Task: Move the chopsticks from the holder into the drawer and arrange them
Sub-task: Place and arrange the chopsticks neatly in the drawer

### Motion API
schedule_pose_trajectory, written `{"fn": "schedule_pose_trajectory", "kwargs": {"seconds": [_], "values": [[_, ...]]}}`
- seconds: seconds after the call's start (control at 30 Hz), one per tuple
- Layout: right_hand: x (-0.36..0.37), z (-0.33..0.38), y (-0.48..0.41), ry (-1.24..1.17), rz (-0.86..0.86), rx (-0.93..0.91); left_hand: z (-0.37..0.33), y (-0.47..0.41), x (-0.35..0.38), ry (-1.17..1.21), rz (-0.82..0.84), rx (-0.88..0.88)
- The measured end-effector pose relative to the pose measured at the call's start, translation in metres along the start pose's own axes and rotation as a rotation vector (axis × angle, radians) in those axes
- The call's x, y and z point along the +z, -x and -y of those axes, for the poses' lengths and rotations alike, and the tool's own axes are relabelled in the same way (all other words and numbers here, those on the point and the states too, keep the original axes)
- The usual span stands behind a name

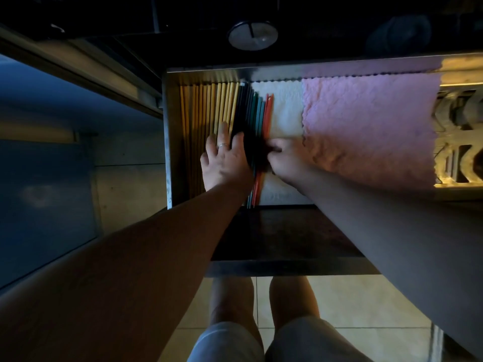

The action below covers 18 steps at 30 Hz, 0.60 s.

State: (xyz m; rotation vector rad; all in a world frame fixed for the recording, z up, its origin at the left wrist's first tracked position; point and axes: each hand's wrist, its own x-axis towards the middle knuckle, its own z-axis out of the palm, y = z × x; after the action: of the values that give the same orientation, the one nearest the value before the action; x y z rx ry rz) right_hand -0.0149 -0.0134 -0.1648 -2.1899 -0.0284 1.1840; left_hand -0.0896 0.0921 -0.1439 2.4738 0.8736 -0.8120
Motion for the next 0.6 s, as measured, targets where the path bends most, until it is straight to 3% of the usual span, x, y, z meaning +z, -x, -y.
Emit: {"fn": "schedule_pose_trajectory", "kwargs": {"seconds": [0.3, 0.47, 0.6], "values": [[-0.011, -0.005, 0.021, 0.028, -0.023, 0.004, -0.001, 0.021, -0.012, 0.036, 0.289, -0.050], [-0.042, -0.008, 0.065, 0.057, -0.016, 0.021, -0.023, 0.058, -0.027, 0.089, 0.243, -0.104], [-0.080, -0.011, 0.129, 0.295, -0.006, -0.095, -0.049, 0.112, -0.047, 0.087, 0.149, -0.036]]}}
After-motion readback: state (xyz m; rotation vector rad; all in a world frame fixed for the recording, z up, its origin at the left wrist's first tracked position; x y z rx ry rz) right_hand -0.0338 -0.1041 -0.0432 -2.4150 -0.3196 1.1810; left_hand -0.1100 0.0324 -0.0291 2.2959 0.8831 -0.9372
